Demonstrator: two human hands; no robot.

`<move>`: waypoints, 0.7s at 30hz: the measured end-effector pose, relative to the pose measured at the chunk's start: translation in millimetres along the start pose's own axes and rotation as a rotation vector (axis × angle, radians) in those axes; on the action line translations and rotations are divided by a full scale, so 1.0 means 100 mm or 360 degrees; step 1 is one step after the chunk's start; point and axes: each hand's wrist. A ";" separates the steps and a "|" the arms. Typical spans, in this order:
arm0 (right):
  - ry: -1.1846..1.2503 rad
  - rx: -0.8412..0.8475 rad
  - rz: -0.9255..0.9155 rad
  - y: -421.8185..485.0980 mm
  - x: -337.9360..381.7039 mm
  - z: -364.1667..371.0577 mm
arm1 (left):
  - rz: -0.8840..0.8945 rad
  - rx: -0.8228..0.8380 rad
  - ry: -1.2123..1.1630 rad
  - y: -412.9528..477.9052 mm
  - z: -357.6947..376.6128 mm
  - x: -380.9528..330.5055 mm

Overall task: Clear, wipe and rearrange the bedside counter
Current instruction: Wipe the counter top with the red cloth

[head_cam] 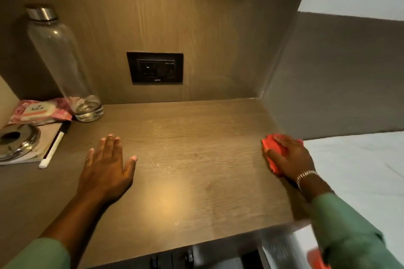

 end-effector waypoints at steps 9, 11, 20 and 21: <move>0.0200 0.0303 -0.1009 -0.28 0.96 0.36 | -0.0012 -0.0015 -0.0027 0.20 -0.03 0.01; 0.0229 0.0304 -0.0919 -0.19 0.61 0.30 | -0.0004 -0.0022 -0.0023 0.20 -0.01 -0.01; 0.0032 0.0287 -0.0518 0.93 2.10 0.42 | 0.0020 0.0136 -0.0031 0.37 -0.11 -0.06; 0.0026 0.0303 -0.0745 0.73 2.37 0.53 | 0.0038 0.0146 -0.0031 0.37 -0.12 -0.04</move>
Point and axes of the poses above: each hand's wrist, its own y-axis towards the middle knuckle, its own z-axis out of the palm, x = y × z, and after that the axes turned 11 degrees about -y, right-handed
